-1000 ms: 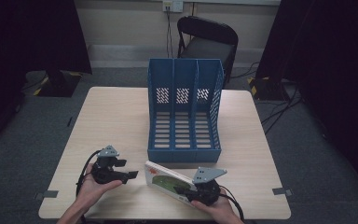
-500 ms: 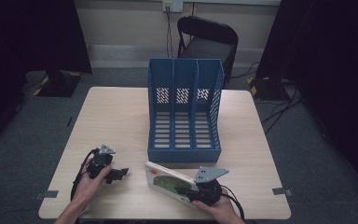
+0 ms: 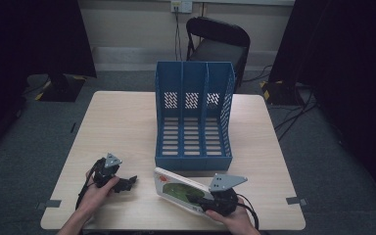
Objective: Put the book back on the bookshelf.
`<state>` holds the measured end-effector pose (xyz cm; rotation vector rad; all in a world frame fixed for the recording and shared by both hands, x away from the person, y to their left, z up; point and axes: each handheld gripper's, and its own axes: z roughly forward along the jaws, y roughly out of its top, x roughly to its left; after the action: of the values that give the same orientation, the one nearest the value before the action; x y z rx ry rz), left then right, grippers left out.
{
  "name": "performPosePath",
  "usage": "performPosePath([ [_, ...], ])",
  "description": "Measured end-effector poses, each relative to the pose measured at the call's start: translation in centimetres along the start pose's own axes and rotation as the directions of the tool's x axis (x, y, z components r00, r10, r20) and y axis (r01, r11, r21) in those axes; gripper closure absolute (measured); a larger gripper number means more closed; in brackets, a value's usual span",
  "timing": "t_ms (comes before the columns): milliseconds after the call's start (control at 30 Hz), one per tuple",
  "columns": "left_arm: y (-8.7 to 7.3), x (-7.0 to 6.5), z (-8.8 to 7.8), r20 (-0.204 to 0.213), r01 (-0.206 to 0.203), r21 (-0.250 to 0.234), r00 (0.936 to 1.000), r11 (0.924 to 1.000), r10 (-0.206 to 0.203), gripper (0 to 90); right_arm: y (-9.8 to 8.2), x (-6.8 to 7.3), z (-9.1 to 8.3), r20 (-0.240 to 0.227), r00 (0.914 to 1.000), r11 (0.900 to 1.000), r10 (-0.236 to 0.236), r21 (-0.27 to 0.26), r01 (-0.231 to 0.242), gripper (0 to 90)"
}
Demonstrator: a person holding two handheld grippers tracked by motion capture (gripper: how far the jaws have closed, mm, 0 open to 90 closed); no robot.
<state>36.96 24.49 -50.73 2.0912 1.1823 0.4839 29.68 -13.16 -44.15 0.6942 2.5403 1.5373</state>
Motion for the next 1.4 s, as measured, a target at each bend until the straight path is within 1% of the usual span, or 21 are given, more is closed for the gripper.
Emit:
performPosePath([
  [67,0.0,0.0,0.0,0.000,0.000,0.000,1.0000,1.0000,0.000,0.0,0.1,0.1,-0.3,0.008,0.9999,1.000,-0.010,0.001,0.010,76.7],
  [233,0.0,0.0,0.0,0.000,0.000,0.000,1.0000,1.0000,0.000,0.0,0.3,0.3,-0.7,0.001,1.0000,1.000,-0.009,-0.003,0.009,76.7],
  [367,0.0,0.0,0.0,0.000,0.002,-0.001,1.0000,1.0000,-0.002,0.0,0.8,0.8,-1.3,-0.012,0.9998,1.000,-0.015,-0.021,0.015,76.7],
  [433,0.0,0.0,0.0,0.000,0.002,-0.001,1.0000,1.0000,-0.002,0.0,0.9,0.8,-1.4,-0.013,0.9997,0.999,-0.020,-0.025,0.019,76.7],
  [467,0.0,0.0,0.0,0.001,0.002,-0.002,1.0000,1.0000,-0.002,0.0,1.2,1.0,-1.7,-0.013,0.9998,0.999,-0.017,-0.036,0.017,76.7],
  [533,0.0,0.0,0.0,0.000,0.002,-0.002,1.0000,1.0000,-0.002,0.0,1.3,1.0,-1.8,-0.014,0.9997,0.999,-0.019,-0.037,0.018,76.7],
  [633,0.0,0.0,0.0,0.002,0.001,-0.002,1.0000,1.0000,-0.001,0.0,1.9,1.1,-2.3,-0.005,0.9994,0.998,-0.033,-0.047,0.033,76.7],
  [733,0.0,0.0,0.0,0.002,0.000,-0.002,1.0000,1.0000,0.000,0.0,2.2,1.0,-2.6,0.005,0.9993,0.998,-0.036,-0.053,0.036,76.7],
  [800,0.0,0.0,0.0,0.002,-0.003,0.000,1.0000,1.0000,0.003,0.0,2.6,0.7,-3.0,0.013,0.9994,0.996,-0.032,-0.082,0.033,76.7],
  [833,0.0,0.0,0.0,0.002,-0.003,0.000,1.0000,1.0000,0.003,0.0,2.6,0.7,-3.0,0.013,0.9994,0.996,-0.032,-0.082,0.033,76.7],
  [867,0.0,0.0,0.0,0.002,-0.002,0.000,1.0000,1.0000,0.002,0.0,2.9,0.5,-3.3,0.031,0.9991,0.996,-0.028,-0.089,0.031,76.7],
  [900,0.0,0.0,0.0,0.002,-0.002,-0.001,1.0000,1.0000,0.002,0.0,2.9,0.5,-3.3,0.031,0.9991,0.996,-0.028,-0.089,0.031,76.7],
  [933,0.0,0.0,0.0,0.002,-0.002,-0.001,1.0000,1.0000,0.002,0.0,3.2,0.2,-3.7,0.052,0.9984,0.995,-0.022,-0.098,0.027,76.7],
  [967,0.0,0.0,0.0,0.002,-0.002,-0.001,1.0000,1.0000,0.002,0.0,3.2,0.2,-3.7,0.052,0.9984,0.995,-0.022,-0.098,0.027,76.7],
  [1000,0.0,0.0,0.0,0.002,-0.002,-0.001,1.0000,1.0000,0.002,0.0,3.4,-0.1,-4.0,0.067,0.9976,0.994,-0.014,-0.103,0.021,76.7],
  [1033,0.0,0.0,0.0,0.002,-0.002,-0.001,1.0000,1.0000,0.002,0.0,3.4,-0.1,-4.0,0.067,0.9976,0.994,-0.014,-0.103,0.021,76.7],
  [1133,0.0,0.0,0.0,0.002,-0.002,0.000,1.0000,1.0000,0.002,0.0,3.6,-0.7,-4.6,0.106,0.9943,0.993,0.007,-0.115,0.005,76.7],
  [1200,0.0,0.0,0.0,0.002,-0.002,-0.001,1.0000,1.0000,0.002,0.0,3.7,-0.9,-4.8,0.115,0.9932,0.993,0.015,-0.119,-0.001,76.7],
  [1267,0.0,0.0,0.0,0.002,-0.002,-0.001,1.0000,1.0000,0.002,0.0,3.8,-1.5,-5.4,0.149,0.9883,0.991,0.033,-0.135,-0.012,76.7],
  [1333,0.0,0.0,0.0,0.002,-0.002,-0.001,1.0000,1.0000,0.002,0.0,3.9,-1.9,-5.7,0.165,0.9856,0.990,0.034,-0.138,-0.011,76.6],
  [1400,0.0,0.0,0.0,0.000,-0.002,-0.002,1.0000,1.0000,0.002,0.0,4.1,-2.4,-6.1,0.198,0.9792,0.989,0.045,-0.149,-0.015,76.7],
])
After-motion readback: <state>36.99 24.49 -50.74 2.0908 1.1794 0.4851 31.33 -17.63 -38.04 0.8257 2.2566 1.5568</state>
